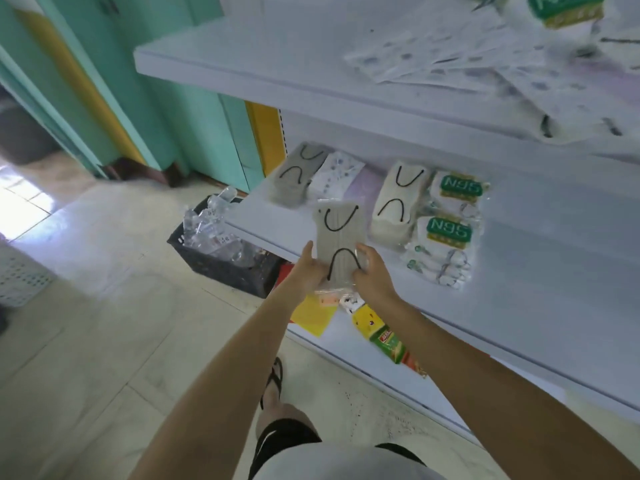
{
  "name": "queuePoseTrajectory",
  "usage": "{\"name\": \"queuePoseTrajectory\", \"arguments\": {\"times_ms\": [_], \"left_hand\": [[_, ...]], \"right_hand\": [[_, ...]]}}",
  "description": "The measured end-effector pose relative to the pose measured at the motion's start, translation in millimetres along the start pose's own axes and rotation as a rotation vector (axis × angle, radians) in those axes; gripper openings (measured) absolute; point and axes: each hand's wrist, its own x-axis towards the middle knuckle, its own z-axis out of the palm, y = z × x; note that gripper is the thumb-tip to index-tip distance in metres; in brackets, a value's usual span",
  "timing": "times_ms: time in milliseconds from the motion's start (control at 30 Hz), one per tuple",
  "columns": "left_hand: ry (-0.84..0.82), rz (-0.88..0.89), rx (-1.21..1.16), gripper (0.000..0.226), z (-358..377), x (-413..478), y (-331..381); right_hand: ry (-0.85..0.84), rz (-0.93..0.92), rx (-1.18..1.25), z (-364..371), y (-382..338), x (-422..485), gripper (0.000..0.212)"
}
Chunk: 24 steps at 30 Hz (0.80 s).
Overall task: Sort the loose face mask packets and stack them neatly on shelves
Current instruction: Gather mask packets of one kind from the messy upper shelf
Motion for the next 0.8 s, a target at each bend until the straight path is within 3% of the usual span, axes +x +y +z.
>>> {"name": "queuePoseTrajectory", "arguments": {"times_ms": [100, 400, 533, 700, 800], "left_hand": [[-0.001, 0.031, 0.058, 0.068, -24.0, 45.1, 6.0], [0.109, 0.414, 0.501, 0.048, -128.3, 200.4, 61.6], [0.086, 0.539, 0.659, 0.047, -156.9, 261.8, 93.6], [-0.001, 0.465, 0.952, 0.038, -159.5, 320.0, 104.1], [-0.004, 0.424, 1.096, 0.017, -154.6, 330.4, 98.8]], "right_hand": [[0.044, -0.002, -0.040, 19.9, -2.9, 41.5, 0.055], [0.223, -0.025, -0.019, 107.7, -52.0, 194.0, 0.041], [0.343, -0.107, -0.117, 129.8, -68.5, 254.4, 0.020], [0.327, -0.045, -0.270, 148.1, -63.9, 297.2, 0.024], [0.253, 0.001, -0.314, 154.6, -62.3, 302.0, 0.025]]}}
